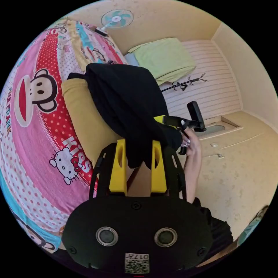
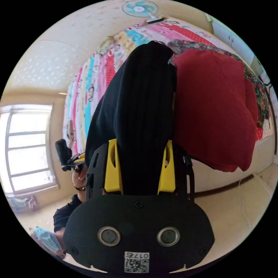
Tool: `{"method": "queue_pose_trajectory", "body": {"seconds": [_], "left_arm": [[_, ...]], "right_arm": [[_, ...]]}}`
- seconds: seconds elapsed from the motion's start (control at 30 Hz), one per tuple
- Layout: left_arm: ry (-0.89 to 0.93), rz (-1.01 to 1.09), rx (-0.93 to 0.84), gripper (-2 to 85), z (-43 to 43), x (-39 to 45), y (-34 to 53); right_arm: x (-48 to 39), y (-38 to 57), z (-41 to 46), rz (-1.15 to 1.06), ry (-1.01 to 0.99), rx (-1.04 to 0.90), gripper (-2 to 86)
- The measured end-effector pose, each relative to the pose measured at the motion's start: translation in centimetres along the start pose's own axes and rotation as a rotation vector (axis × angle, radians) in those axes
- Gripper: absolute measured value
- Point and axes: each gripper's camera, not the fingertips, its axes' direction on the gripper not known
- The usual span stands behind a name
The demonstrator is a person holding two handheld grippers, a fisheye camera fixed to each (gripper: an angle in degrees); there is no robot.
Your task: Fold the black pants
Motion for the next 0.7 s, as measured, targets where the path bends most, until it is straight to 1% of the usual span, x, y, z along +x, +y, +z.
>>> {"method": "queue_pose_trajectory", "body": {"seconds": [0.03, 0.07, 0.13, 0.27, 0.3, 0.37, 0.4, 0.47, 0.57, 0.63, 0.67, 0.7], "left_arm": [[0.018, -0.002, -0.006, 10.5, 2.7, -1.2, -0.1], [0.035, -0.005, 0.024, 10.5, 3.3, -1.8, 0.2], [0.215, -0.032, 0.154, 10.2, 3.8, -4.1, 1.6], [0.301, -0.114, 0.197, 8.9, 4.5, -6.4, 2.5], [0.301, -0.141, 0.195, 7.8, 4.3, -6.9, 2.9], [0.287, -0.141, 0.212, 2.7, 3.5, -7.2, 3.8], [0.258, -0.140, 0.226, 0.2, 2.7, -7.5, 4.5], [0.216, -0.122, 0.221, -0.5, 1.3, -7.8, 5.4], [0.071, -0.084, 0.193, -0.9, -2.1, -7.8, 6.9], [-0.173, -0.069, 0.201, -0.9, -5.7, -7.3, 8.8], [-0.248, -0.063, 0.205, -1.0, -6.6, -7.1, 9.4], [-0.394, -0.038, 0.188, -1.0, -7.9, -6.6, 10.6]], "right_arm": [[1.8, -2.0, 3.3, 0.063, 0.012, -0.069, 25.0], [3.0, -2.7, 4.3, 0.041, -0.074, -0.090, 26.9], [3.0, -2.7, 3.9, 0.038, -0.113, -0.095, 27.6], [-0.4, -3.9, 4.5, 0.058, 0.026, -0.120, 28.6], [-0.8, -4.1, 4.6, 0.059, 0.040, -0.129, 28.7], [-2.2, -5.1, 4.9, 0.068, 0.084, -0.176, 28.9], [-2.5, -5.3, 5.0, 0.070, 0.090, -0.189, 28.9], [-3.1, -5.8, 5.4, 0.073, 0.102, -0.236, 28.7], [-3.7, -5.8, 5.9, 0.067, 0.102, -0.257, 28.6], [-4.0, -5.5, 6.1, 0.054, 0.094, -0.256, 28.6], [-4.0, -5.2, 6.2, 0.039, 0.075, -0.242, 28.8], [-3.9, -4.9, 6.3, 0.040, 0.063, -0.230, 28.8]]}}
